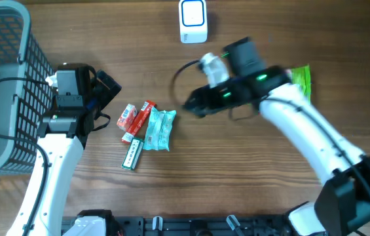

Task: Scan the item barcode
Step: 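Grasp the mint-green pack with the right gripper and slide it right, then bring the left gripper to the mint-green pack held by the right gripper, then release with the left gripper and lift the pack with the right gripper, then raise the mint-green pack to the white scanner with the right gripper, then lower the pack beside the Haribo bag and release with the right gripper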

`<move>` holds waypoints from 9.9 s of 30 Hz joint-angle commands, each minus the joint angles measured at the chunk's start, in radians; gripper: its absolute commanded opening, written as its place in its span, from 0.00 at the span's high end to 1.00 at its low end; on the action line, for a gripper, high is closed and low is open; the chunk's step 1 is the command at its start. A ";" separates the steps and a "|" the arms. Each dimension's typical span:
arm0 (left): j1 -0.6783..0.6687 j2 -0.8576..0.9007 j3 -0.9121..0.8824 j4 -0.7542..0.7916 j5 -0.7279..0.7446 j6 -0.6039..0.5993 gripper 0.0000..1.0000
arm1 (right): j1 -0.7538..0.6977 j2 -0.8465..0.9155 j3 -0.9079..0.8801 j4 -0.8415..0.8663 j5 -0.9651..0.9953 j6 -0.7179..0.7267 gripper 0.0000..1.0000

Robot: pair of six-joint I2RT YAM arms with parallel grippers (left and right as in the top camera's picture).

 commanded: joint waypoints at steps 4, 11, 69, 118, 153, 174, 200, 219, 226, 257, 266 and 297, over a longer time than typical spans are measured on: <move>0.005 -0.003 -0.001 0.003 -0.018 0.005 0.00 | 0.323 0.056 0.010 0.085 0.284 0.473 0.14; 0.005 -0.003 -0.001 0.002 -0.018 0.006 0.00 | 0.440 0.239 0.009 0.183 0.536 0.753 0.31; -0.197 0.075 -0.003 -0.037 0.368 0.041 0.52 | -0.154 0.203 0.009 -0.013 -0.022 0.013 0.11; -0.475 0.634 -0.003 0.376 0.365 0.124 0.96 | -0.108 0.204 -0.372 0.565 -0.093 0.387 0.50; -0.496 0.586 -0.001 0.359 0.339 0.125 0.92 | -0.046 0.203 -0.381 0.605 -0.047 0.349 0.42; -0.281 0.276 -0.001 0.206 0.327 0.151 0.81 | -0.063 0.091 -0.372 0.595 -0.107 0.189 0.96; -0.048 0.258 -0.001 0.348 0.282 0.297 0.00 | 0.076 -0.145 0.178 0.068 0.558 -0.590 0.96; -0.048 0.258 -0.001 0.347 0.282 0.297 0.00 | 0.162 0.517 0.404 0.922 1.041 -1.206 0.96; -0.048 0.258 -0.001 0.340 0.282 0.297 0.00 | 0.043 0.629 0.404 1.200 0.971 -0.845 0.96; -0.048 0.258 -0.001 0.340 0.282 0.297 0.00 | 0.022 0.667 0.404 1.273 0.838 -0.835 0.96; -0.048 0.258 -0.001 0.340 0.282 0.297 0.00 | -0.016 0.168 0.404 0.350 0.801 -0.471 0.96; -0.048 0.258 -0.001 0.340 0.282 0.297 0.00 | -0.405 0.139 -0.221 0.211 0.882 0.016 0.96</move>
